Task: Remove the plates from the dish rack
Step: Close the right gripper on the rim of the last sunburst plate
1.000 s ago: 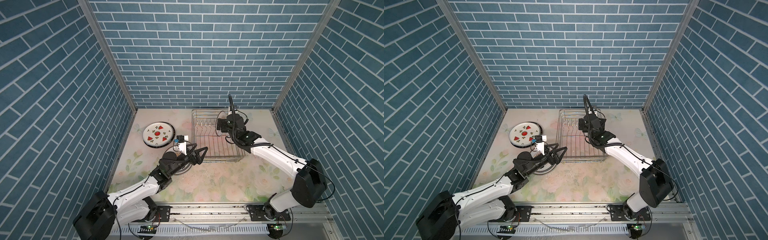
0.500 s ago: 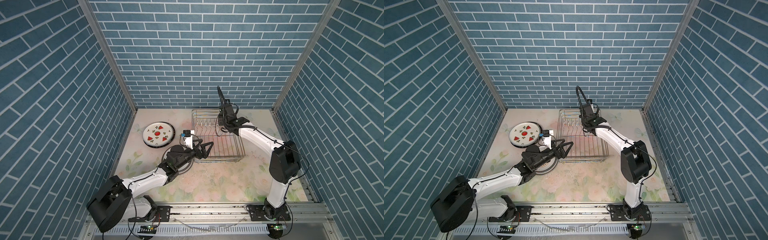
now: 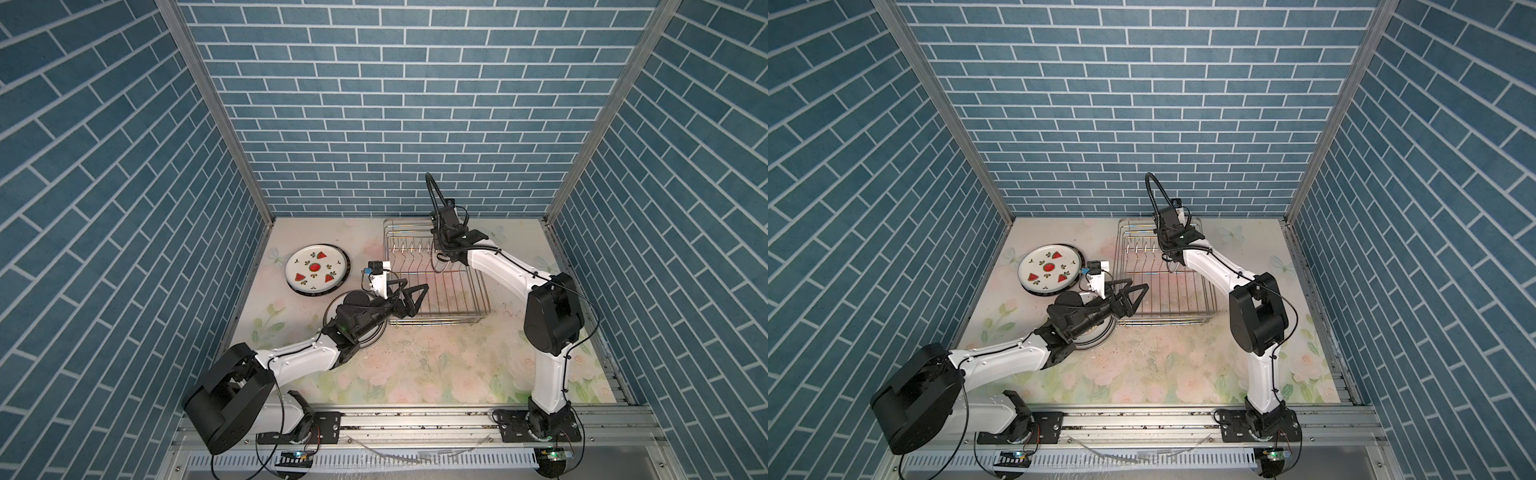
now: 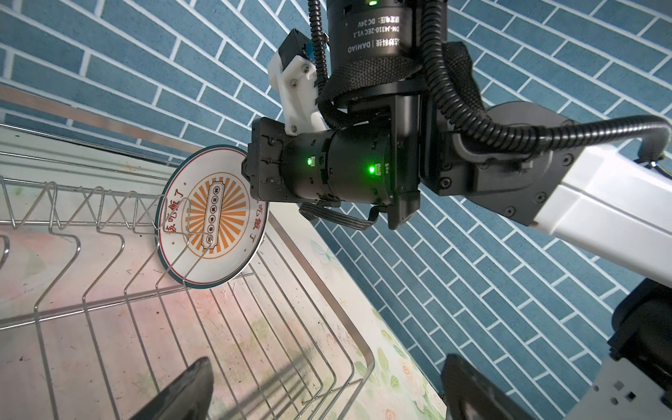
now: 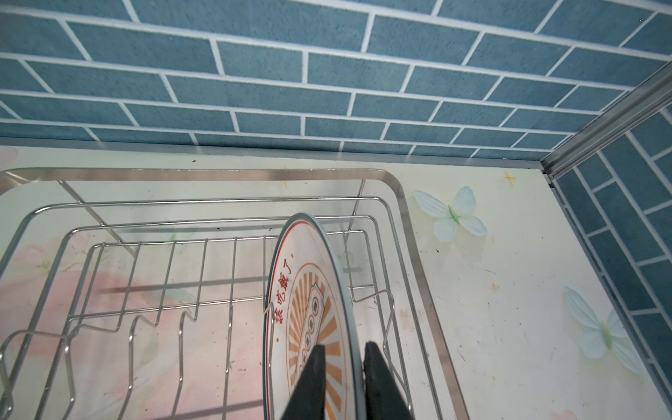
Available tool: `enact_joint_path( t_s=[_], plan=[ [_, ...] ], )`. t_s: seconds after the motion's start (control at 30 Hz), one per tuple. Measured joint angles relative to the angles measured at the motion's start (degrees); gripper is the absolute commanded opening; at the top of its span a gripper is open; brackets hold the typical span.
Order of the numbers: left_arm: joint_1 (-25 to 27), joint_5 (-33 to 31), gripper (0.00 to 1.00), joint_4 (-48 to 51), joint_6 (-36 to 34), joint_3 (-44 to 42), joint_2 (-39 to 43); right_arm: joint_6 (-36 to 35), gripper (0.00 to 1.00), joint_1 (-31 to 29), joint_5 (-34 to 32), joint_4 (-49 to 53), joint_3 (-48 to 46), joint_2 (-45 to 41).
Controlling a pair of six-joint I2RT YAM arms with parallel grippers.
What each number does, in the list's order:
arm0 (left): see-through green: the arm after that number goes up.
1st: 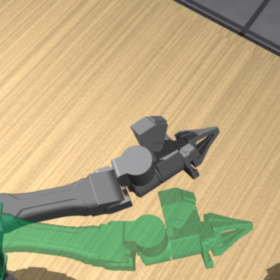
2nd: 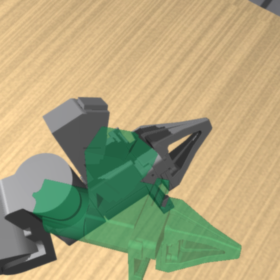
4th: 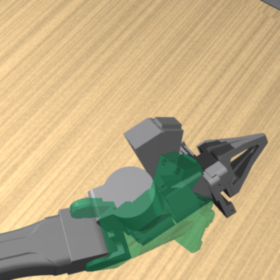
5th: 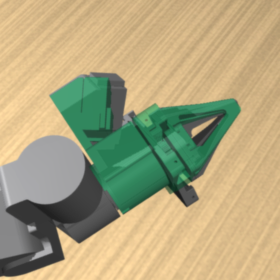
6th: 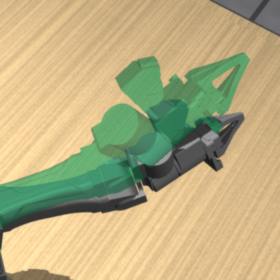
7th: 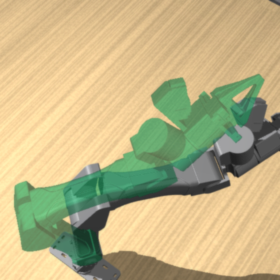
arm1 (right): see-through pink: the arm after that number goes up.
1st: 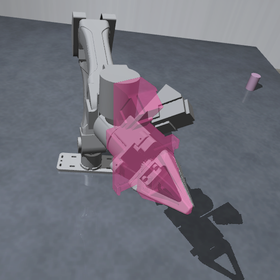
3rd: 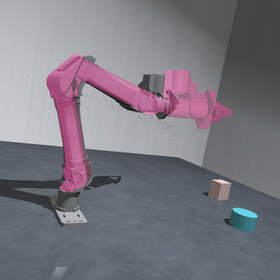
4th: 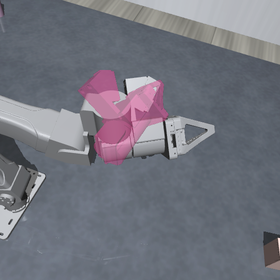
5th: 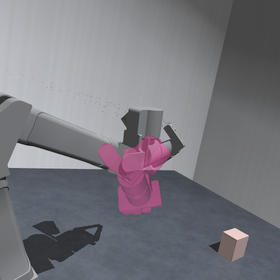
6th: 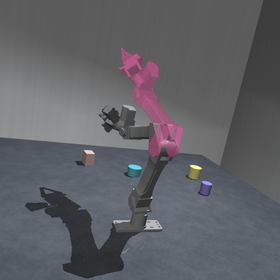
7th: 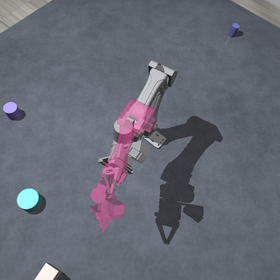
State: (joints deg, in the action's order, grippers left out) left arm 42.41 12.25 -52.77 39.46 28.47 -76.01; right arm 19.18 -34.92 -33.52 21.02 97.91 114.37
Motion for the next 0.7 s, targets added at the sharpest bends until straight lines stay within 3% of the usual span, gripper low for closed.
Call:
enact_joint_path(
  t_s=[0.7],
  plan=[
    [0.02,-0.83,1.00,-2.49,1.29,-2.16,-0.55,-0.59,0.05,-0.09,-2.75,0.07,0.46,1.46]
  ],
)
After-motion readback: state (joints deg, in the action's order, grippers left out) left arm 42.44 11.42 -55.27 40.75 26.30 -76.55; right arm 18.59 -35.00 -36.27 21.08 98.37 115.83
